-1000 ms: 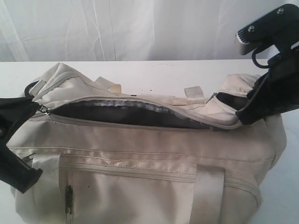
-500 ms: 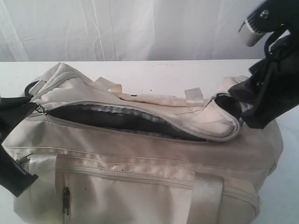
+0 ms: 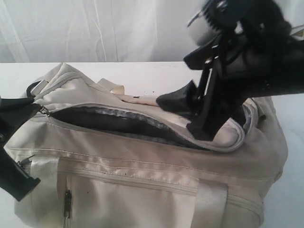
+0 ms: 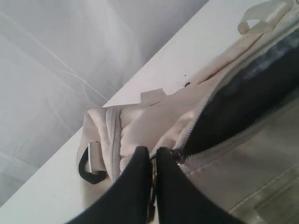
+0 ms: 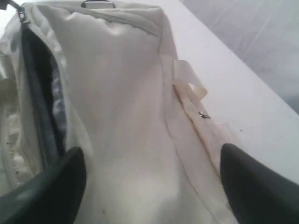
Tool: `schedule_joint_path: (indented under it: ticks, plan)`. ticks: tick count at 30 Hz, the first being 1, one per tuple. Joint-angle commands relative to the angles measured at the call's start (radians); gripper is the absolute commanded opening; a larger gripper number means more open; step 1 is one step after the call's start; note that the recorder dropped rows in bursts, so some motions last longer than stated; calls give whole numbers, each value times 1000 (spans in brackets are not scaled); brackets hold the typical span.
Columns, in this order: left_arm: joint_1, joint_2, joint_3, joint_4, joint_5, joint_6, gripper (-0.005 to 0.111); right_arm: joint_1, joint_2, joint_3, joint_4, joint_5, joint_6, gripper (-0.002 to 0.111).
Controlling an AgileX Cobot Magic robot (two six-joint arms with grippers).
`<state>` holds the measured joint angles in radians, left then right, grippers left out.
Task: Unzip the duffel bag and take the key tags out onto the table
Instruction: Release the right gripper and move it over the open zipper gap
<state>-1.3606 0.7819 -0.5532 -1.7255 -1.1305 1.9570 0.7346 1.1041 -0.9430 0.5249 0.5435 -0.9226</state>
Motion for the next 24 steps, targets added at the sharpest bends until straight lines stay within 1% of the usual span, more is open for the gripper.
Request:
schedule_joint_path:
  ticks: [1,4,7,12,16,17,19,22,23,24]
  plan:
    - [0,-18,-21,-19,98,162,0,96,77,2,101,-61,-126,76]
    - [0,-18,-21,-19,152,162,0,165,132,2,175,-127,-202,76]
    - [0,-18,-21,-19,183,162,0,213,189,2,186,-192,-201,76]
    - [0,-18,-21,-19,241,162,0,275,281,2,186,-293,-200,76]
    - [0,-18,-21,-19,259,162,0,304,324,2,199,-312,-200,74]
    - [0,-18,-21,-19,259,162,0,306,332,2,199,-314,-200,71]
    - [0,-18,-21,-19,255,162,0,306,342,2,199,-329,-200,60]
    - [0,-18,-21,-19,248,162,0,306,347,2,199,-381,-200,39]
    - [0,-18,-21,-19,239,162,0,306,347,2,201,-398,-200,29]
    - [0,-18,-21,-19,225,162,0,306,344,2,201,-411,-200,23]
